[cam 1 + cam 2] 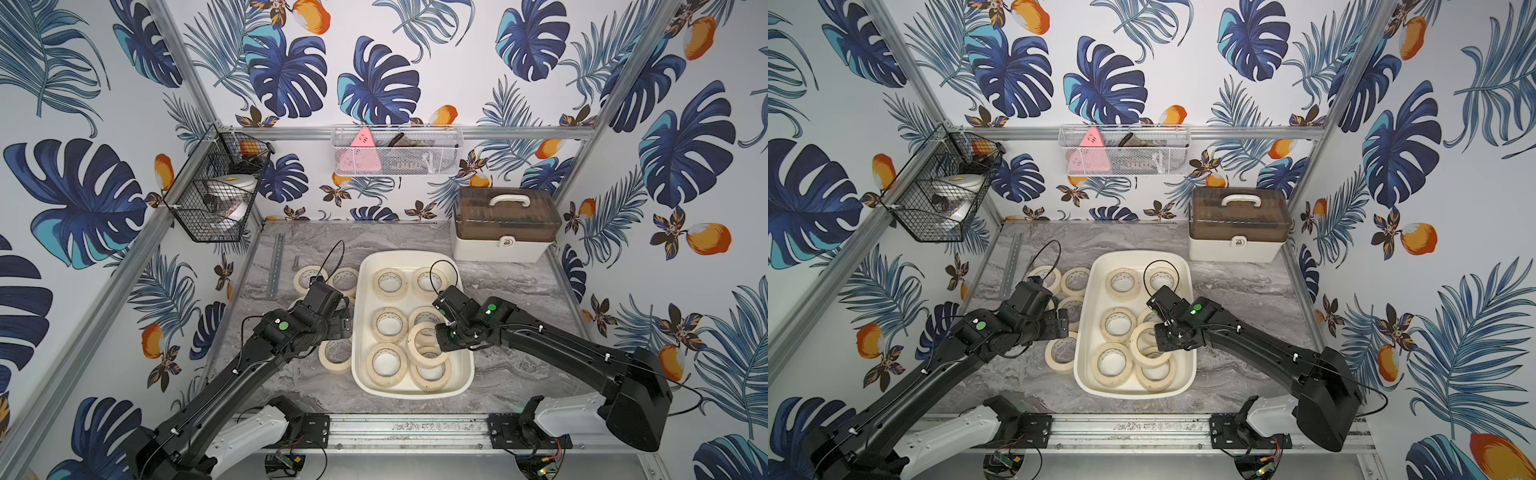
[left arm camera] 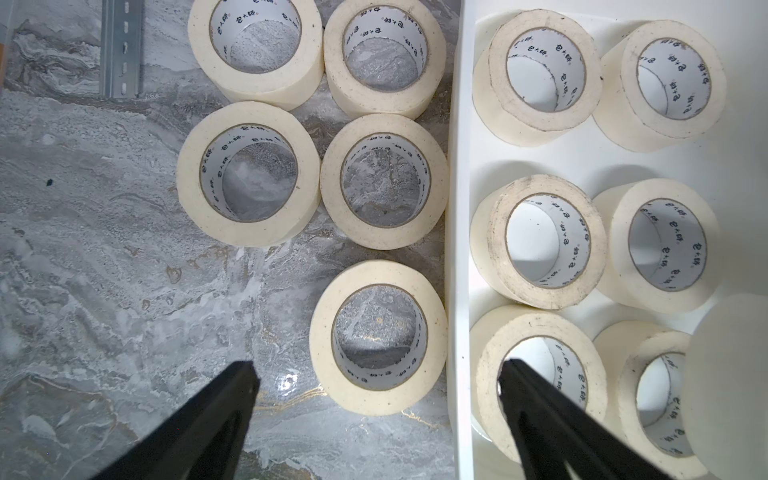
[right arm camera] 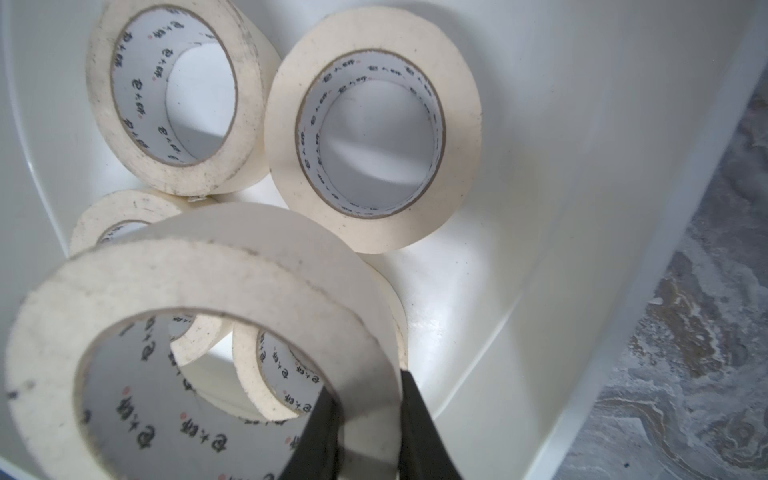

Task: Take out the art tape in the storage box
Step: Place the art tape at the center of the board.

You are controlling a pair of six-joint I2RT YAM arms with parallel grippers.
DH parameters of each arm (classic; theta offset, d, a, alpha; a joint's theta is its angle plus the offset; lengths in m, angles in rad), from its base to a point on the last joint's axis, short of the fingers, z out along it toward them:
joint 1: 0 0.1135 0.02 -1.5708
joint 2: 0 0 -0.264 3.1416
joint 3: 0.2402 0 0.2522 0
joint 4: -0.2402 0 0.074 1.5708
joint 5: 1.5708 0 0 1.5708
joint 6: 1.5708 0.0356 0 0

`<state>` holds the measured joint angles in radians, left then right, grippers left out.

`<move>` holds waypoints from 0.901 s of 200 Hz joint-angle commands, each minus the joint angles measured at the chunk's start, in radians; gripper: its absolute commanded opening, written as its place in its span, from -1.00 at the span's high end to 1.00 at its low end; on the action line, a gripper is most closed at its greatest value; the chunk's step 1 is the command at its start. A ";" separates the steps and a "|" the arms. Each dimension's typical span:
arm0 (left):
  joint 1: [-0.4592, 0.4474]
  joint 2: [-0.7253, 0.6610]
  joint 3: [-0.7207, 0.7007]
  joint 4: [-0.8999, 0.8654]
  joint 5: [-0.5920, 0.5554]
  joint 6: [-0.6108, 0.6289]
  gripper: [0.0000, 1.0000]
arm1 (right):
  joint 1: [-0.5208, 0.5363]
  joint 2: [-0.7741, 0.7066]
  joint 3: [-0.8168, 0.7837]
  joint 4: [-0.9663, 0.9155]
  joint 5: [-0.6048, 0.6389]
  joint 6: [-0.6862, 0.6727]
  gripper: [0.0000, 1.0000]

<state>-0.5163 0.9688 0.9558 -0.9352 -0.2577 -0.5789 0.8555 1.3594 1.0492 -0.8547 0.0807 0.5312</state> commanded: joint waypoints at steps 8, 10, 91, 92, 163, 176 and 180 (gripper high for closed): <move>-0.001 -0.015 0.025 -0.004 0.014 0.022 -0.97 | 0.028 0.024 0.065 -0.016 0.037 0.052 0.88; -0.001 -0.015 0.026 -0.006 0.013 0.022 -0.97 | 0.031 0.027 0.070 -0.015 0.037 0.054 0.88; -0.001 0.031 0.117 -0.082 0.098 0.059 -0.93 | 0.170 0.230 0.347 0.003 0.144 0.116 0.89; -0.001 0.032 0.117 -0.082 0.100 0.060 -0.92 | 0.172 0.234 0.351 0.003 0.145 0.116 0.89; 0.000 0.031 0.117 -0.057 0.189 0.071 -0.74 | 0.210 0.391 0.512 0.069 0.088 0.124 0.85; 0.000 0.036 0.112 -0.055 0.197 0.069 -0.72 | 0.218 0.420 0.552 0.060 0.083 0.124 0.85; 0.000 0.037 0.111 -0.054 0.197 0.069 -0.72 | 0.220 0.428 0.562 0.059 0.082 0.125 0.85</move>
<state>-0.5167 0.9997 1.0725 -1.0016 -0.0952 -0.5220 1.0649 1.7504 1.5558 -0.8307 0.1749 0.6434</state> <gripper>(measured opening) 0.864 0.215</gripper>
